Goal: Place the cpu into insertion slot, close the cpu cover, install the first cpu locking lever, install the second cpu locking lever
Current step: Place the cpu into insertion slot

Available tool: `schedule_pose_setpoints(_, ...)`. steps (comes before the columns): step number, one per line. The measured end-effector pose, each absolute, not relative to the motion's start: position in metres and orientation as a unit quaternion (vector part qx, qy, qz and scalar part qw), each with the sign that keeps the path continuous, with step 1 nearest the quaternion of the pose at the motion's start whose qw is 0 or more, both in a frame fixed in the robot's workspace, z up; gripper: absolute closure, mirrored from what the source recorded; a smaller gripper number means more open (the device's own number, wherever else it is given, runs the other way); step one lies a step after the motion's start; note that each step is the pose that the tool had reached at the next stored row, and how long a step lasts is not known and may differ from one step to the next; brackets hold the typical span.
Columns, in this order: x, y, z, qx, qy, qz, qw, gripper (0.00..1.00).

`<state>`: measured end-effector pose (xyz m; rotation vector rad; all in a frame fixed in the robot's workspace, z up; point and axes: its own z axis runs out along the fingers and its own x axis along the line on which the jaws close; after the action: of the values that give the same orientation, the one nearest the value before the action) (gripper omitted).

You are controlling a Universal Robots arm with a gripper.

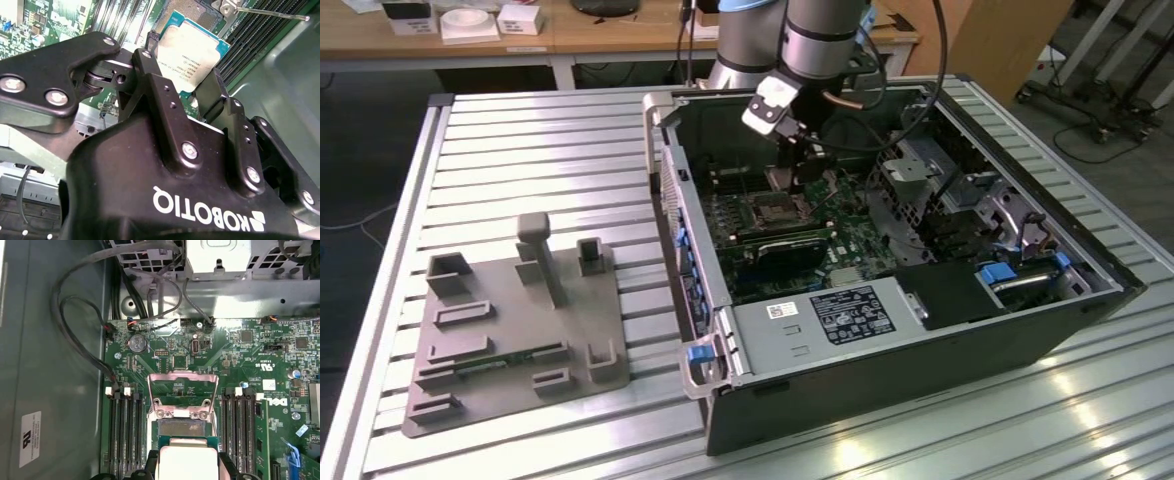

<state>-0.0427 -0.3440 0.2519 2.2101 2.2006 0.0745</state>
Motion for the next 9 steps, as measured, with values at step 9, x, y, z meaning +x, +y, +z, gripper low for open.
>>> schedule_pose_setpoints(9, -0.0427, -0.344, 0.2501, 0.708, 0.705, 0.024, 0.01, 0.46)
